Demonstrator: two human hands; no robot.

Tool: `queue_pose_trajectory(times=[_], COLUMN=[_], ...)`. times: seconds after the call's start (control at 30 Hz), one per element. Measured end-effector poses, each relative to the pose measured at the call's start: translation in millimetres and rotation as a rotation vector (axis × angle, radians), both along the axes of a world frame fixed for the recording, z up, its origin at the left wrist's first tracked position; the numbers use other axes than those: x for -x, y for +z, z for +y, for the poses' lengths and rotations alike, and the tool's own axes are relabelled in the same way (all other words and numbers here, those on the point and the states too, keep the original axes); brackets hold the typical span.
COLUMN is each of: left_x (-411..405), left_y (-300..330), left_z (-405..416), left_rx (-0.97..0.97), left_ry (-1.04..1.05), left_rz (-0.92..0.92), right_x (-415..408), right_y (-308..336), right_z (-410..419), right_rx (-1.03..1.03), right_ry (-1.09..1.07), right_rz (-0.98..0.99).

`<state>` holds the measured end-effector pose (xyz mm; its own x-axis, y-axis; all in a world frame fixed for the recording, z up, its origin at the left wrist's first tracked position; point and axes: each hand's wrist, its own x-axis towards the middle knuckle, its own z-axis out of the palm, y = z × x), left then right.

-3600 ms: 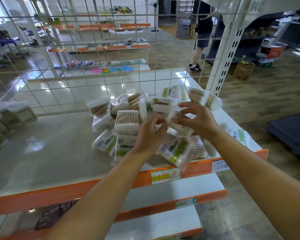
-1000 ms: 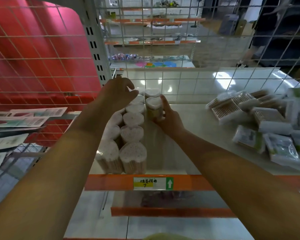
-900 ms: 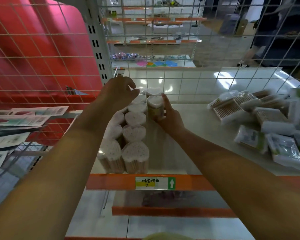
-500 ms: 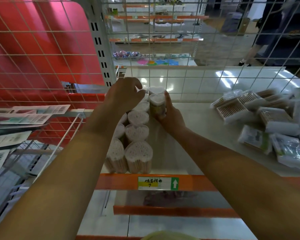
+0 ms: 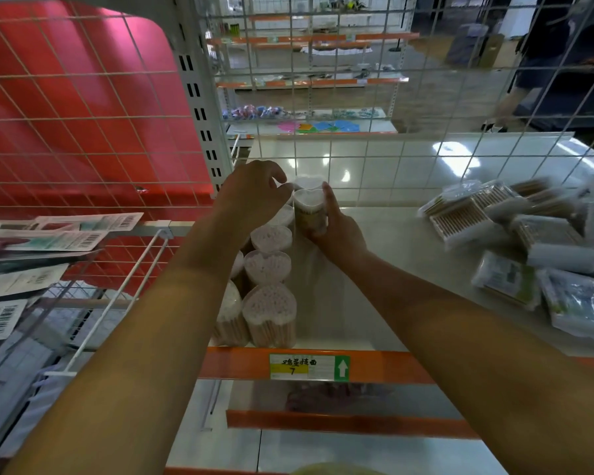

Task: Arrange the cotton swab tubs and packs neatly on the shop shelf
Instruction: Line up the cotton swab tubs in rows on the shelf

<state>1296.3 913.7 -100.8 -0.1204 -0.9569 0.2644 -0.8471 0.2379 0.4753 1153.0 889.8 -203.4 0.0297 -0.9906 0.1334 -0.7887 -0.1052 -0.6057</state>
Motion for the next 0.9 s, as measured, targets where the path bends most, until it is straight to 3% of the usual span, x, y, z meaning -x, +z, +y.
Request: queue_pose_trajectory(times=[0.43,0.63,0.9], left_x=[17,40,98], left_y=[1,-1,4], left_z=[9,10,27], left_rx=[0.013,0.010,0.041], left_ry=[-0.065,-0.071,-0.169], left_rz=[-0.072,-0.147,-0.238], right_x=[-2,18,70], right_y=[18,43,57], right_z=[18,39,52], right_rx=[0.011,0.176,0.139], right_ry=[-0.010,-0.069,-0.146], right_rz=[-0.077,0.080,0.101])
